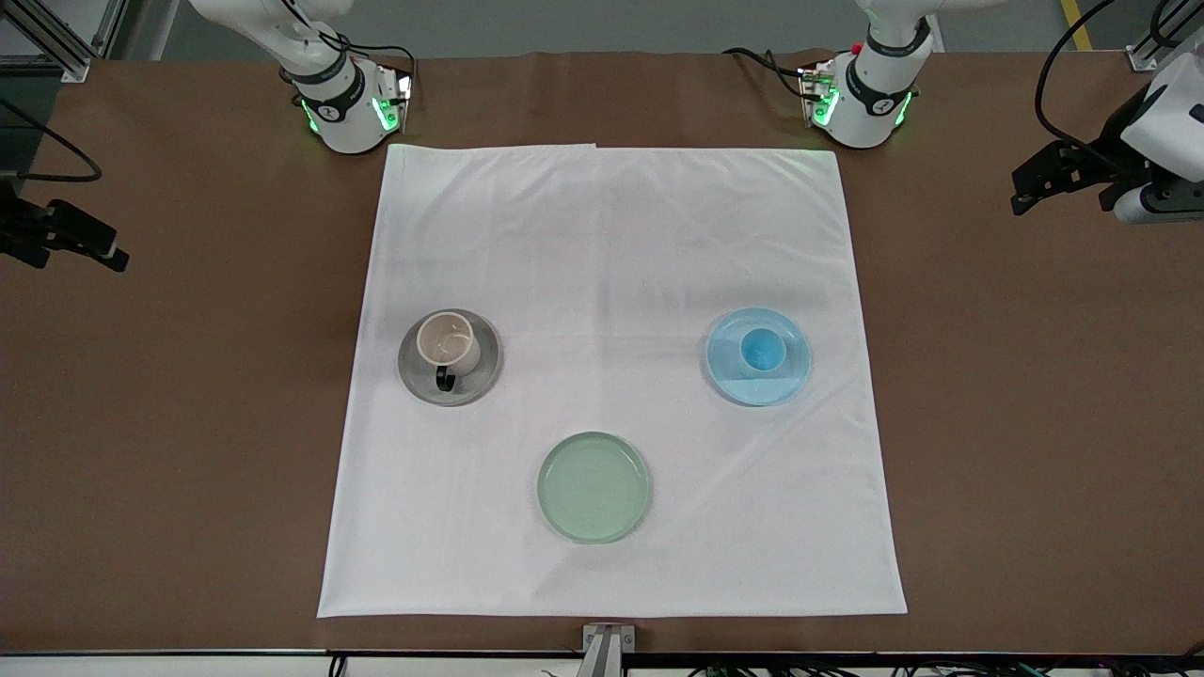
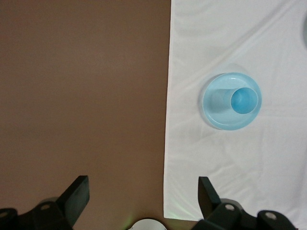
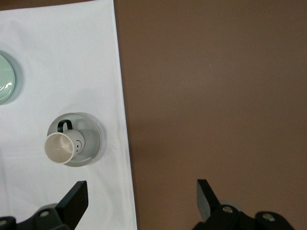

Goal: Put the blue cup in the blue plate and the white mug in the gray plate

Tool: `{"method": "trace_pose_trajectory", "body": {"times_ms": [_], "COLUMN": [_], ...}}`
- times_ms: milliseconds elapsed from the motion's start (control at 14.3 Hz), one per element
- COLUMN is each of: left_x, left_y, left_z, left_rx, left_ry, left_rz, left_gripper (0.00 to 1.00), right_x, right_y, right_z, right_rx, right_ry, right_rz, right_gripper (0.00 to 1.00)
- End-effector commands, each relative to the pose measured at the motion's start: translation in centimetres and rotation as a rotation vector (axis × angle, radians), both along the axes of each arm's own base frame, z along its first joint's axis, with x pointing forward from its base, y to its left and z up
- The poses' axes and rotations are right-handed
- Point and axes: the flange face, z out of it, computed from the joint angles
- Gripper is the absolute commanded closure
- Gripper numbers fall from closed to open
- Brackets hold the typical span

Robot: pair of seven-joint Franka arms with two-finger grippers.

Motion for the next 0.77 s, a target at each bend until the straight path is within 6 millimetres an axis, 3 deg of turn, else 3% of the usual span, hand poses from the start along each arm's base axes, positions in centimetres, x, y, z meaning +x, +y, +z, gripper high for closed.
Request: {"method": "trace_pose_trajectory", "body": {"times_ms": [0, 349, 698], "left_x": [-0.2, 0.4, 1.4], "left_y": [-0.1, 0.0, 0.3], "left_z": [0.1, -0.1, 1.0], "left_rx": [0.024, 0.019, 0.016], "left_ry": [-0.007, -0.004, -0.029], "left_rz": [-0.008, -0.007, -0.022], "left_gripper": [0.00, 0.00, 0.00], "right_x": [0.5, 0.6, 0.6], "right_y": [-1.2, -0.9, -0.9], "right_z": [1.5, 1.9, 2.6], "right_rx": [-0.003, -0.014, -0.017], "right_ry": [-0.023, -0.031, -0.046], "right_rz": [-0.025, -0.019, -0.021], "right_gripper": [0.00, 0.00, 0.00]}}
